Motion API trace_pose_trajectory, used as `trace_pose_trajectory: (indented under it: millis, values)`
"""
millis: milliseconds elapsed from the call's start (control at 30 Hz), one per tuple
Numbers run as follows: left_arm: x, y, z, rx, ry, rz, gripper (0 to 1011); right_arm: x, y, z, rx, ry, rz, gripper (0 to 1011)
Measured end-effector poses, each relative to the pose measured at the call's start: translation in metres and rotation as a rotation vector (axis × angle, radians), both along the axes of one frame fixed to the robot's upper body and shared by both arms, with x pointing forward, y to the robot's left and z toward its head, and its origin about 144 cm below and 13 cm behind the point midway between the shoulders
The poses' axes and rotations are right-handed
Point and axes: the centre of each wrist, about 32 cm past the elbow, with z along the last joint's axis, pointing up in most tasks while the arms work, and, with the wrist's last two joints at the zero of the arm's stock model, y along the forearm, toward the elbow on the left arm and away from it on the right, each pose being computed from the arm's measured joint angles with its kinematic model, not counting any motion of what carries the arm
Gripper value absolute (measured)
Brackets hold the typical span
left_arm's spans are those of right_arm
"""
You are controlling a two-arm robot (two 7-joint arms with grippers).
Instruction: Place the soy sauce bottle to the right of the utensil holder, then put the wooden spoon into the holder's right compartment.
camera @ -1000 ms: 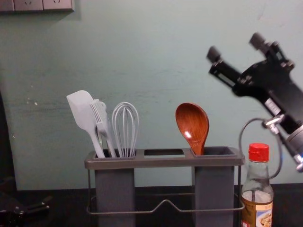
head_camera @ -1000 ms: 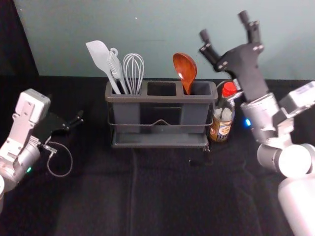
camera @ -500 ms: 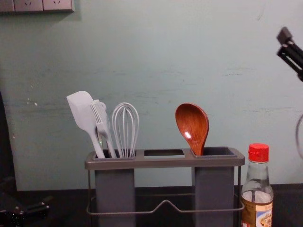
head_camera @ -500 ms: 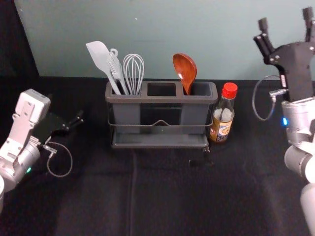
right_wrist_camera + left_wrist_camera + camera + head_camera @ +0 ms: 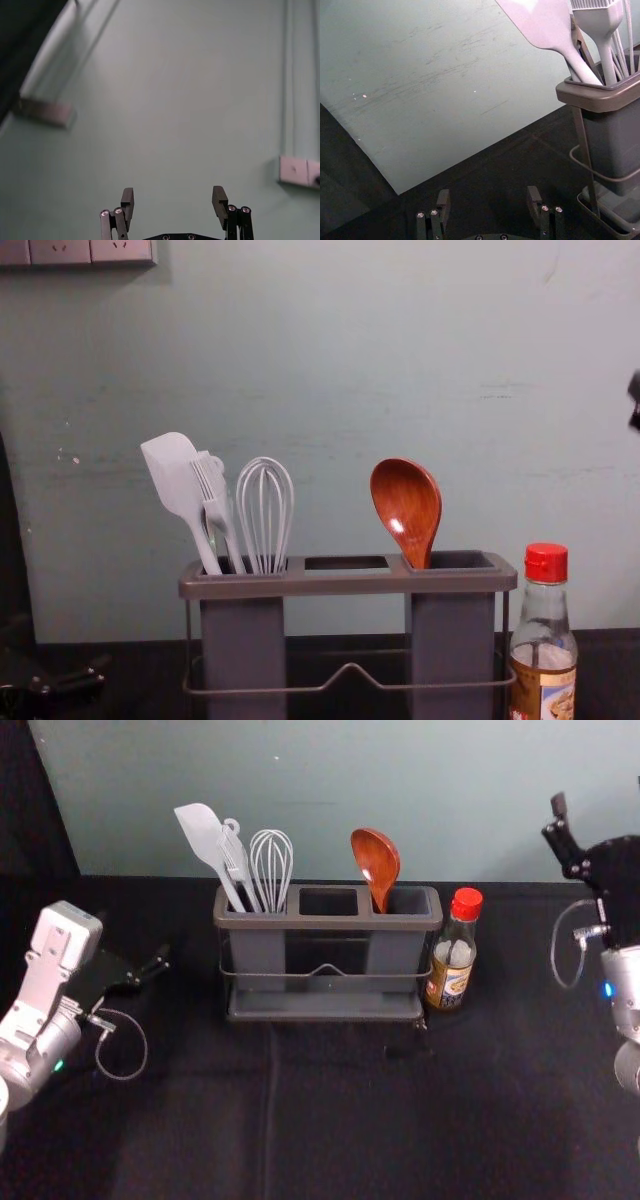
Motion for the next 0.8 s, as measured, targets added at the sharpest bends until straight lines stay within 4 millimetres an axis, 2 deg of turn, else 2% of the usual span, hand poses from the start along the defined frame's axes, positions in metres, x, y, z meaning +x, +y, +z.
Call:
trace_pose_trajectory:
  millis: [533, 800]
  values:
    - [0.000, 0.000, 0.000, 0.000, 0.000, 0.000, 1005, -0.013, 0.002, -0.001, -0.148, 0.419, -0.140, 1002]
    - [0.000, 0.000, 0.000, 0.000, 0.000, 0.000, 1005, -0.009, -0.008, 0.008, -0.359, 0.578, -0.114, 1002]
